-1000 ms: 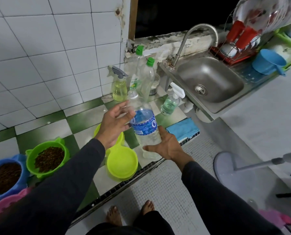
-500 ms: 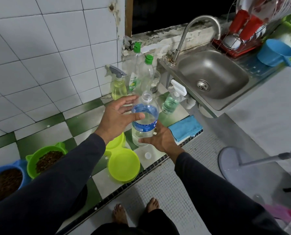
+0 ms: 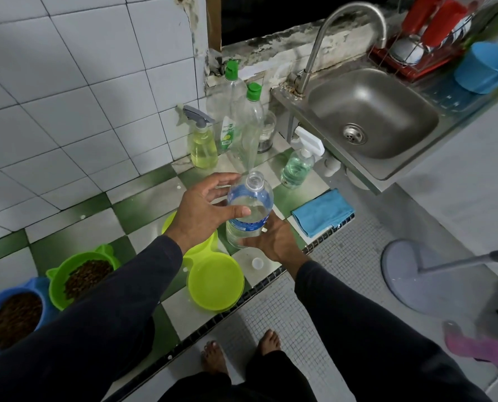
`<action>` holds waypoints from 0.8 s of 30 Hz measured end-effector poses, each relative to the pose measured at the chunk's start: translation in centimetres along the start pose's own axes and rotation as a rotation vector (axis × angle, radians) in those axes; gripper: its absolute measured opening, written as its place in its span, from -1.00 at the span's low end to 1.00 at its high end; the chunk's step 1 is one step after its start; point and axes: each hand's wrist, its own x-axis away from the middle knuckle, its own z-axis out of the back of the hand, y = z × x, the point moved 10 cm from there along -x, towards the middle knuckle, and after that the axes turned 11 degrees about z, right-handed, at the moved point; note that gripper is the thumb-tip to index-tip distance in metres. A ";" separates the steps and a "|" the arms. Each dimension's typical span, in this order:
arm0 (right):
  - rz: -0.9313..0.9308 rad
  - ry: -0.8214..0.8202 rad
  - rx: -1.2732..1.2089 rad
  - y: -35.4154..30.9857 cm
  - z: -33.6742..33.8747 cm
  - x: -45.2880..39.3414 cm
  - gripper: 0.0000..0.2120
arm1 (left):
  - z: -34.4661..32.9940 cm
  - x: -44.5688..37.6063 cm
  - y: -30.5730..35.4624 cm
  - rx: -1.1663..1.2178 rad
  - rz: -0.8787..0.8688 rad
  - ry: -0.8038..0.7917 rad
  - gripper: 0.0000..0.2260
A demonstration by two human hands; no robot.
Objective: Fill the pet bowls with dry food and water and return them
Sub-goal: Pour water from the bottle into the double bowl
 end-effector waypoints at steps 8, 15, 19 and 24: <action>-0.009 -0.018 0.170 1.1 0.8 -0.2 -0.32 | -0.5 0.1 -0.4 -0.041 -0.006 -0.008 -0.36; -0.068 0.034 0.131 0.8 1.0 -0.2 -0.65 | -0.8 0.1 -0.2 -0.067 -0.018 -0.031 -0.34; -0.104 -0.043 0.847 1.2 3.0 0.0 -0.20 | -0.8 0.2 -1.0 -0.081 -0.023 -0.071 -0.33; -0.209 -0.208 1.147 4.3 4.3 2.4 -0.41 | -0.1 0.4 -4.2 -0.124 0.038 -0.107 -0.33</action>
